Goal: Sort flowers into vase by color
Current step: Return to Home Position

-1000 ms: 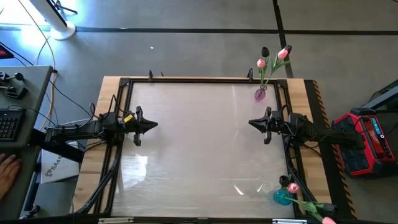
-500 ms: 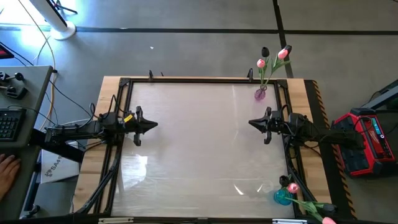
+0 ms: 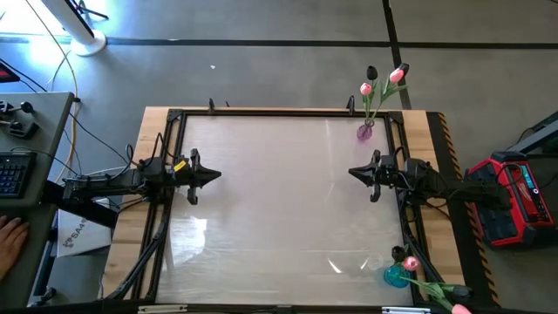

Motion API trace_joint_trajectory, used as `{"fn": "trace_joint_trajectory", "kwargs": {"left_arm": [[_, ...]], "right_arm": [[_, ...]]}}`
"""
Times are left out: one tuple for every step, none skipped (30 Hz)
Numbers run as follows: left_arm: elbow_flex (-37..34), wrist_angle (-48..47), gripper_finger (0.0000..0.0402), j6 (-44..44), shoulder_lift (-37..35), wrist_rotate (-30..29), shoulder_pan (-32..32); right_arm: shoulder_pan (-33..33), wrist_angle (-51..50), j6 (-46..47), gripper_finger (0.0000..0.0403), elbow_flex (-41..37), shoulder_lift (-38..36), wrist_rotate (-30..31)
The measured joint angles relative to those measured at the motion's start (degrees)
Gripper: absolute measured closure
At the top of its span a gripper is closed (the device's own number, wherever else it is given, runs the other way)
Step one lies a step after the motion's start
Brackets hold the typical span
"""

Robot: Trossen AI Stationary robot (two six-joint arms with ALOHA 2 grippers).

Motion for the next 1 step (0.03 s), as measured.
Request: {"fn": "trace_joint_trajectory", "kwargs": {"left_arm": [[0.0, 0.01, 0.0401, 0.01, 0.0, 0.0, 0.0]], "right_arm": [[0.0, 0.01, -0.01, 0.0403, 0.0, 0.0, 0.0]]}}
